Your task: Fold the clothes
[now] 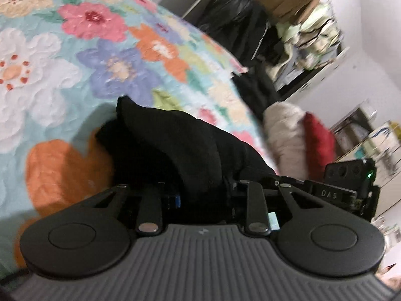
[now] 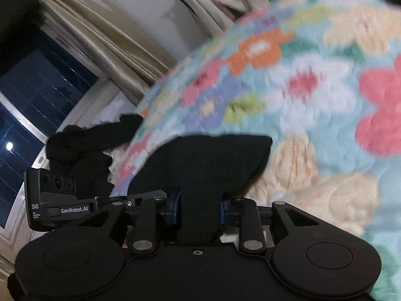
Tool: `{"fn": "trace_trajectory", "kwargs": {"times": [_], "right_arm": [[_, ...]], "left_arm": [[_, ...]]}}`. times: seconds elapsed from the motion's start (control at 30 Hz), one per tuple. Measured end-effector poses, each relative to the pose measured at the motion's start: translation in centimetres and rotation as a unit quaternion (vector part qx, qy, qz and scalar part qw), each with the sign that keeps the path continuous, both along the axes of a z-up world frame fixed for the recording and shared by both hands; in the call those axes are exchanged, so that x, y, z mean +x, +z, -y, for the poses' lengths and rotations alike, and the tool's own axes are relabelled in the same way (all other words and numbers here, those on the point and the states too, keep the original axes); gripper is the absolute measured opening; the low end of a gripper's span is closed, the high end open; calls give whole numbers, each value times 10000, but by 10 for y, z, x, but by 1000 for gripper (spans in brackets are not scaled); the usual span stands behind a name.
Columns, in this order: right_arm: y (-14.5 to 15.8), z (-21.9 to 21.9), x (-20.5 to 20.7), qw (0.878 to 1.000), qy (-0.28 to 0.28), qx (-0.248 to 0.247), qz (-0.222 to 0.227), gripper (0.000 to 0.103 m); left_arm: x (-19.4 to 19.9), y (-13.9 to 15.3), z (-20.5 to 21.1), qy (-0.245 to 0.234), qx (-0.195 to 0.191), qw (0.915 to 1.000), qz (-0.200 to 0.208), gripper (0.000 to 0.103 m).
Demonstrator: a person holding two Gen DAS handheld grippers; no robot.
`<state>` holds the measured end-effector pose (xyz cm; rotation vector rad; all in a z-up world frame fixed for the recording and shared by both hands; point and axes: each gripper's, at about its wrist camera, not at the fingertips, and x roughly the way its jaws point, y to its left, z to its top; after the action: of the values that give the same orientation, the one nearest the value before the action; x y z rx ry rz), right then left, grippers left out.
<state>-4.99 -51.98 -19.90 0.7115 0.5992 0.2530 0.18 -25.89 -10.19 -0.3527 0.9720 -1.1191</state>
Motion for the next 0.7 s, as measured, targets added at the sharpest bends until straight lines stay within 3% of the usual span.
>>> {"fn": "trace_trajectory", "kwargs": {"times": [0.07, 0.27, 0.37, 0.7], "right_arm": [[16, 1, -11, 9998, -45, -61, 201, 32], [-8, 14, -11, 9986, -395, -43, -343, 32], [-17, 19, -11, 9971, -532, 39, -538, 33], [6, 24, -19, 9960, -602, -606, -278, 33]], "left_arm": [[-2, -5, 9, -41, 176, 9998, 17, 27], [-6, -30, 37, 49, 575, 9981, -195, 28], [-7, -28, 42, 95, 536, 9983, -225, 28], [-21, -13, 56, 13, 604, 9978, 260, 27]]}}
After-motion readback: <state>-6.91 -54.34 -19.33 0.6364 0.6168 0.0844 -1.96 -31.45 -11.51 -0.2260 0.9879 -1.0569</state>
